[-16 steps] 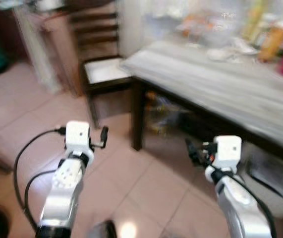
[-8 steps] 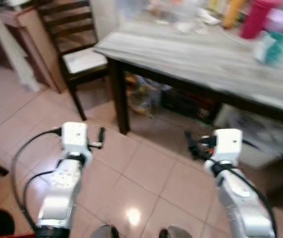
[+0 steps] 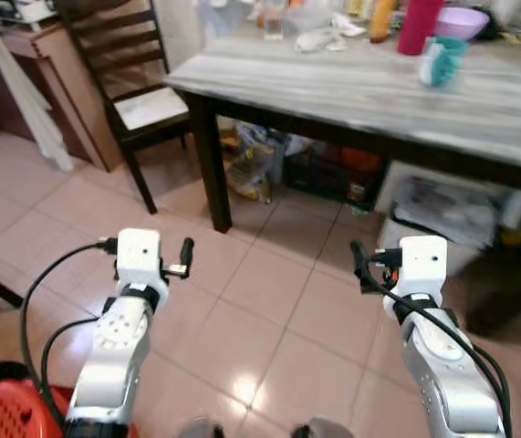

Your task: Setting the table

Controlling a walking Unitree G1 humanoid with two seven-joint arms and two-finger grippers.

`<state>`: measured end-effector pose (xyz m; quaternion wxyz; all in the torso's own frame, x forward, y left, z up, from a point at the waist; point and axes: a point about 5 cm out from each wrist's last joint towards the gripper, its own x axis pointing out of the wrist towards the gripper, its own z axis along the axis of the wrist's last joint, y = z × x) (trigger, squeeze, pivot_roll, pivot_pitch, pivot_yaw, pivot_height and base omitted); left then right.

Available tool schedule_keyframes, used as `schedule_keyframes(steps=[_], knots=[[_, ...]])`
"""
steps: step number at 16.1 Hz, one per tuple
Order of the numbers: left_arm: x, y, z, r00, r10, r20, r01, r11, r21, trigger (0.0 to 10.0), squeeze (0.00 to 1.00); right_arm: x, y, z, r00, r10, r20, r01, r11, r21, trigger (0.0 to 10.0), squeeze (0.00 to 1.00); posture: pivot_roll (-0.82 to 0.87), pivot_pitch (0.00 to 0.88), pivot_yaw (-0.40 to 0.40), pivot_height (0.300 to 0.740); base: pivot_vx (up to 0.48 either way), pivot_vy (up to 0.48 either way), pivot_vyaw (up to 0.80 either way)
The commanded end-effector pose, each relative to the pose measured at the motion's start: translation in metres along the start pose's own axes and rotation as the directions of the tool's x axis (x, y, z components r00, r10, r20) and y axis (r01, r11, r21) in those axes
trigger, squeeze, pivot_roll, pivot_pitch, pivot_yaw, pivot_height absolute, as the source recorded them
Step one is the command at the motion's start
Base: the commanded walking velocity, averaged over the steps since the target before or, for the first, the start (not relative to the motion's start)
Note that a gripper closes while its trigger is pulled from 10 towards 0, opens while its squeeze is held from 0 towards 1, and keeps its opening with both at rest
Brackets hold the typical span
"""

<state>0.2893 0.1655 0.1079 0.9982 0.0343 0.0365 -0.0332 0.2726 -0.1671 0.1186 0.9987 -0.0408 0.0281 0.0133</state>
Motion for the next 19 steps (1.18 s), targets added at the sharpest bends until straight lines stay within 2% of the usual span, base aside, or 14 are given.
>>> schedule_keyframes(steps=[1, 2, 4, 6, 10, 13, 14, 16, 17, 18, 19], knots=[[-0.0009, 0.0036, 0.0042, 1.000, -0.005, 0.023, 0.005, 1.000, 0.017, 10.0, 0.00, -0.0003, 0.0020, 0.0008, 1.000, -0.017, 0.008, 0.018, 0.999, -0.031, 10.0, 0.00, -0.20, 0.134, 0.020, 0.740, 0.000, 0.000, 0.00], [-0.0009, 0.0029, 0.0054, 0.999, -0.036, 0.036, 0.036, 0.999, -0.004, 10.0, 0.00, -0.0004, 0.0026, -0.0028, 1.000, 0.004, -0.026, -0.004, 1.000, -0.011, 10.0, 0.00, -0.20, 0.130, 0.016, 0.740, 0.000, 0.000, 0.00], [-0.0017, 0.0046, 0.0069, 0.997, -0.058, 0.046, 0.060, 0.997, -0.048, 10.0, 0.00, -0.0019, 0.0010, -0.0015, 1.000, 0.009, -0.008, -0.009, 1.000, 0.003, 10.0, 0.00, -0.20, 0.130, 0.016, 0.740, 0.000, 0.000, 0.00], [-0.0017, 0.0043, 0.0072, 0.997, -0.069, 0.046, 0.070, 0.997, -0.036, 10.0, 0.00, -0.0020, 0.0002, -0.0013, 1.000, 0.008, -0.007, -0.008, 1.000, 0.016, 10.0, 0.00, -0.20, 0.129, 0.019, 0.740, 0.000, 0.000, 0.00], [-0.0031, 0.0024, 0.0057, 0.996, -0.083, 0.044, 0.086, 0.995, -0.054, 10.0, 0.00, -0.0019, 0.0017, -0.0024, 1.000, 0.013, -0.014, -0.013, 1.000, 0.026, 10.0, 0.00, -0.20, 0.129, 0.019, 0.740, 0.000, 0.000, -0.71], [-0.0028, 0.0017, 0.0062, 0.995, -0.088, 0.044, 0.091, 0.993, -0.071, 10.0, 0.00, -0.0020, 0.0018, -0.0015, 1.000, 0.011, -0.011, -0.011, 0.999, 0.030, 10.0, 0.00, -0.20, 0.138, 0.018, 0.740, 0.000, -0.291, -0.19], [-0.0025, 0.0013, 0.0067, 0.995, -0.091, 0.044, 0.094, 0.993, -0.070, 10.0, 0.00, -0.0017, 0.0002, -0.0045, 0.999, -0.019, -0.034, 0.018, 0.999, -0.026, 10.0, 0.00, -0.20, 0.138, 0.018, 0.740, 0.000, -0.311, 0.00], [-0.0021, 0.0004, 0.0080, 0.994, -0.095, 0.048, 0.098, 0.992, -0.073, 10.0, 0.00, -0.0007, -0.0008, -0.0054, 0.999, -0.031, -0.039, 0.029, 0.999, -0.045, 10.0, 0.00, -0.20, 0.138, 0.021, 0.740, 0.000, -0.330, 0.00], [-0.0016, -0.0007, 0.0100, 0.994, -0.098, 0.054, 0.102, 0.992, -0.075, 10.0, 0.00, -0.0004, 0.0005, -0.0008, 1.000, -0.025, -0.008, 0.025, 0.997, -0.072, 10.0, 0.00, -0.20, 0.138, 0.021, 0.740, 0.000, -0.341, 0.00], [-0.0013, -0.0011, 0.0108, 0.993, -0.100, 0.056, 0.104, 0.992, -0.075, 10.0, 0.00, -0.0001, 0.0017, 0.0012, 1.000, -0.019, 0.007, 0.020, 0.997, -0.070, 10.0, 0.00, -0.20, 0.140, 0.020, 0.740, 0.000, -0.341, 0.00], [-0.0010, -0.0022, 0.0126, 0.992, -0.107, 0.064, 0.112, 0.991, -0.071, 10.0, 0.00, -0.0006, 0.0033, 0.0021, 1.000, -0.017, 0.008, 0.018, 1.000, -0.016, 10.0, 0.00, -0.20, 0.140, 0.020, 0.740, 0.000, -0.349, 0.00]])
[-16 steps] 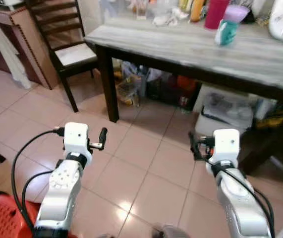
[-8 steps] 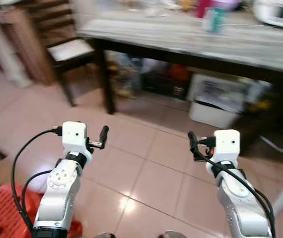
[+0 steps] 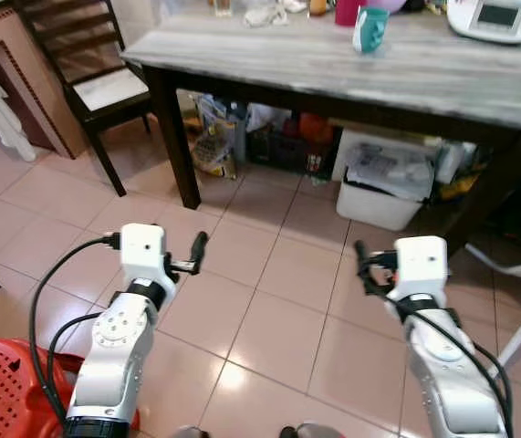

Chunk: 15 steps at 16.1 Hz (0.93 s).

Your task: Setting the table

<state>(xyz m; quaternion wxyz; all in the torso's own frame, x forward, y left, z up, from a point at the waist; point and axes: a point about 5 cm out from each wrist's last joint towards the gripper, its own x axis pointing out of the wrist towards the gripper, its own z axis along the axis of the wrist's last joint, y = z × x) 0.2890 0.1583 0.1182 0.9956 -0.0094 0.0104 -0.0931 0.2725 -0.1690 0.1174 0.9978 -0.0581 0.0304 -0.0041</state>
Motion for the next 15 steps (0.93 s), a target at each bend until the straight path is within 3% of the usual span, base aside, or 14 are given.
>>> schedule_keyframes(steps=[1, 7, 15], knots=[[-0.0001, 0.0029, 0.0038, 1.000, 0.005, 0.007, -0.005, 1.000, 0.010, 10.0, 0.00, -0.0004, 0.0039, 0.0059, 0.999, -0.007, 0.035, 0.006, 1.000, 0.013, 10.0, 0.00, -0.20, 0.140, 0.021, 0.740, 0.000, -0.349, 0.00], [0.0012, -0.0013, 0.0074, 1.000, -0.010, 0.016, 0.010, 1.000, 0.003, 10.0, 0.00, -0.0014, 0.0008, 0.0101, 0.998, -0.010, 0.054, 0.010, 1.000, 0.001, 10.0, 0.00, -0.20, 0.140, 0.021, 0.740, 0.000, -0.351, 0.00], [0.0010, -0.0036, 0.0098, 1.000, -0.013, 0.026, 0.013, 1.000, 0.002, 10.0, 0.00, -0.0014, -0.0002, 0.0149, 0.997, -0.012, 0.073, 0.012, 1.000, 0.003, 10.0, 0.00, -0.20, 0.140, 0.021, 0.740, 0.000, -0.352, -0.74]])
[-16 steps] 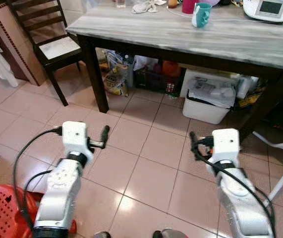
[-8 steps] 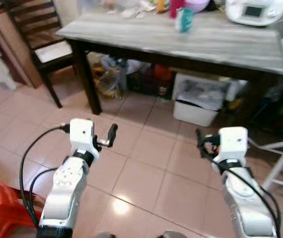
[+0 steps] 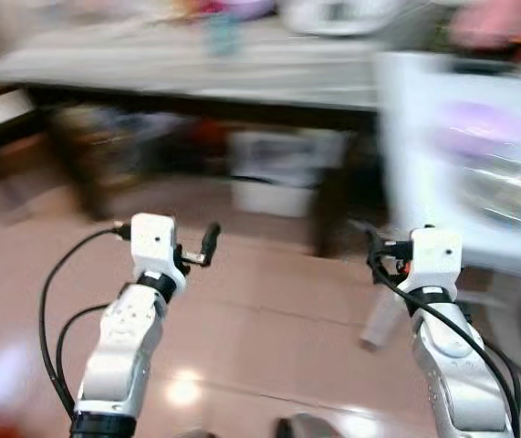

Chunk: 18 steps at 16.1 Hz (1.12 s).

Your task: Setting the table

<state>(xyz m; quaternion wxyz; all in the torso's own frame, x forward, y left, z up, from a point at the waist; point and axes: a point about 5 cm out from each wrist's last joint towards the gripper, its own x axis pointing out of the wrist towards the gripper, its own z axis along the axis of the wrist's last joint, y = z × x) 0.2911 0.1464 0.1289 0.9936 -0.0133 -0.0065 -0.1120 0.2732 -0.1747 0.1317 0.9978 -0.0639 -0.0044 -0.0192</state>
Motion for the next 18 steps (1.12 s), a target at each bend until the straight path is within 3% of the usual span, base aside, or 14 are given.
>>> schedule_keyframes(steps=[1, 5, 13, 14, 18], knots=[[-0.0031, 0.0075, -0.0003, 1.000, 0.023, -0.007, -0.023, 1.000, 0.008, 10.0, 0.00, -0.0010, 0.0071, 0.0024, 1.000, 0.022, 0.010, -0.022, 1.000, 0.015, 10.0, 0.00, -0.20, 0.140, 0.021, 0.740, 0.000, -0.349, -0.75], [-0.0020, 0.0058, 0.0008, 1.000, 0.019, -0.001, -0.019, 1.000, 0.008, 10.0, 0.00, -0.0005, 0.0069, 0.0031, 0.999, 0.025, 0.022, -0.025, 1.000, 0.013, 10.0, 0.00, -0.20, 0.132, 0.021, 0.740, 0.000, -0.351, -0.13], [-0.0019, 0.0055, 0.0043, 0.999, 0.035, 0.007, -0.035, 0.999, -0.021, 10.0, 0.00, 0.0000, 0.0077, 0.0038, 0.999, 0.025, 0.028, -0.026, 1.000, 0.017, 10.0, 0.00, -0.20, 0.142, 0.021, 0.740, 0.000, 0.000, 0.00], [-0.0005, 0.0061, 0.0030, 0.999, 0.039, -0.008, -0.040, 0.996, -0.078, 10.0, 0.00, 0.0002, 0.0080, 0.0040, 0.999, 0.024, 0.028, -0.024, 1.000, 0.019, 10.0, 0.00, -0.21, 0.142, 0.024, 0.740, 0.000, -0.386, 0.00], [-0.0005, 0.0050, 0.0023, 1.000, 0.028, -0.009, -0.029, 0.997, -0.066, 10.0, 0.00, -0.0005, 0.0084, 0.0028, 0.999, 0.023, 0.025, -0.023, 1.000, 0.021, 10.0, 0.00, -0.21, 0.144, 0.027, 0.740, 0.000, -0.405, 0.00]])
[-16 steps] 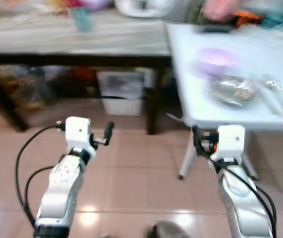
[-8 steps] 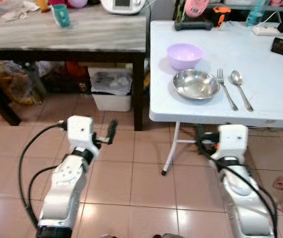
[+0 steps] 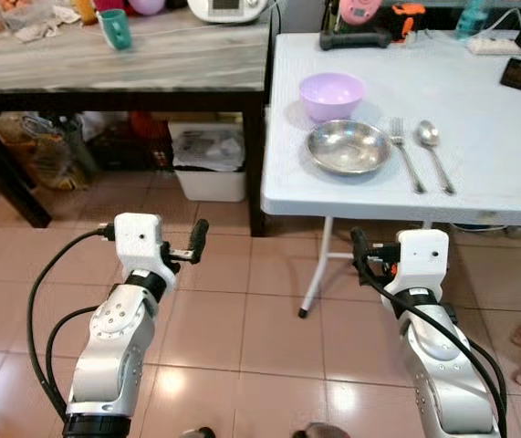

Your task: Setting the table

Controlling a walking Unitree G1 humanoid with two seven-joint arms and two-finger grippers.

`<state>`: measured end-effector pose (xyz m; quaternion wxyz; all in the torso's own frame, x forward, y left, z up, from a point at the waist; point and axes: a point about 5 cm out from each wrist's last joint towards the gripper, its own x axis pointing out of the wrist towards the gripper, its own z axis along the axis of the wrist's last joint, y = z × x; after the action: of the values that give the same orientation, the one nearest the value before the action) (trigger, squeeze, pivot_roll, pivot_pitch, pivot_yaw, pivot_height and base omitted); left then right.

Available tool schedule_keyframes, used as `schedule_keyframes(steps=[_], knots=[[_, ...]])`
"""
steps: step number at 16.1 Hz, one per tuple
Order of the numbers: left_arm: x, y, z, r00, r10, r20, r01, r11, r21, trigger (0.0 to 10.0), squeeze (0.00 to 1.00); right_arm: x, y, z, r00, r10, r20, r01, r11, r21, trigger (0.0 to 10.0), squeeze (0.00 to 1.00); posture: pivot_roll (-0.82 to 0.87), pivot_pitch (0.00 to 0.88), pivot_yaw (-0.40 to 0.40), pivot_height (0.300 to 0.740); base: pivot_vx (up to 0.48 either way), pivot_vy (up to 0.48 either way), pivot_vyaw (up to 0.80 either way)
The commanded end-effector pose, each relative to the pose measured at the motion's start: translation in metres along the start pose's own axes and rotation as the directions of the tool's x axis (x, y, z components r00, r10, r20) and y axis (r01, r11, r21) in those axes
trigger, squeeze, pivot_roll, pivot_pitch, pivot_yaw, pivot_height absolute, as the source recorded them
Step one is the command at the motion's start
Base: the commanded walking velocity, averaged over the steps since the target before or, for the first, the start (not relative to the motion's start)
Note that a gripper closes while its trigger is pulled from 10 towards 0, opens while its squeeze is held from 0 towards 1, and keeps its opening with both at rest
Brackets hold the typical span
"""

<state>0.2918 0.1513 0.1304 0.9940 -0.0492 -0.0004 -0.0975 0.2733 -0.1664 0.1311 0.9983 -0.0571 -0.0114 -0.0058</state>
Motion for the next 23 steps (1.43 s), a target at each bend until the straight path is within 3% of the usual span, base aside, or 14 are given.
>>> schedule_keyframes(steps=[1, 4, 16, 23], knots=[[0.000, 0.000, 0.000, 1.000, -0.001, -0.008, 0.001, 1.000, 0.006, 10.0, 0.00, 0.000, 0.000, 0.002, 1.000, -0.004, 0.010, 0.004, 1.000, 0.007, 10.0, 0.00, -0.21, 0.144, 0.027, 0.740, 0.000, -0.420, 0.00], [-0.001, 0.000, 0.000, 1.000, 0.002, -0.012, -0.001, 1.000, 0.005, 10.0, 0.00, 0.001, 0.000, 0.003, 1.000, -0.002, 0.011, 0.002, 1.000, 0.008, 10.0, 0.00, -0.21, 0.144, 0.027, 0.740, 0.000, -0.433, 0.00], [-0.004, -0.004, 0.007, 0.997, -0.068, 0.045, 0.070, 0.996, -0.060, 10.0, 0.00, 0.001, 0.002, 0.014, 0.997, 0.026, 0.074, -0.026, 1.000, -0.005, 10.0, 0.00, -0.21, 0.148, 0.026, 0.740, 0.000, 0.000, 0.00], [-0.004, -0.006, 0.007, 0.995, -0.092, 0.048, 0.094, 0.994, -0.058, 10.0, 0.00, 0.001, 0.003, 0.013, 0.996, 0.044, 0.077, -0.044, 0.999, -0.006, 10.0, 0.00, -0.21, 0.146, 0.025, 0.740, 0.350, 0.000, 0.00]])
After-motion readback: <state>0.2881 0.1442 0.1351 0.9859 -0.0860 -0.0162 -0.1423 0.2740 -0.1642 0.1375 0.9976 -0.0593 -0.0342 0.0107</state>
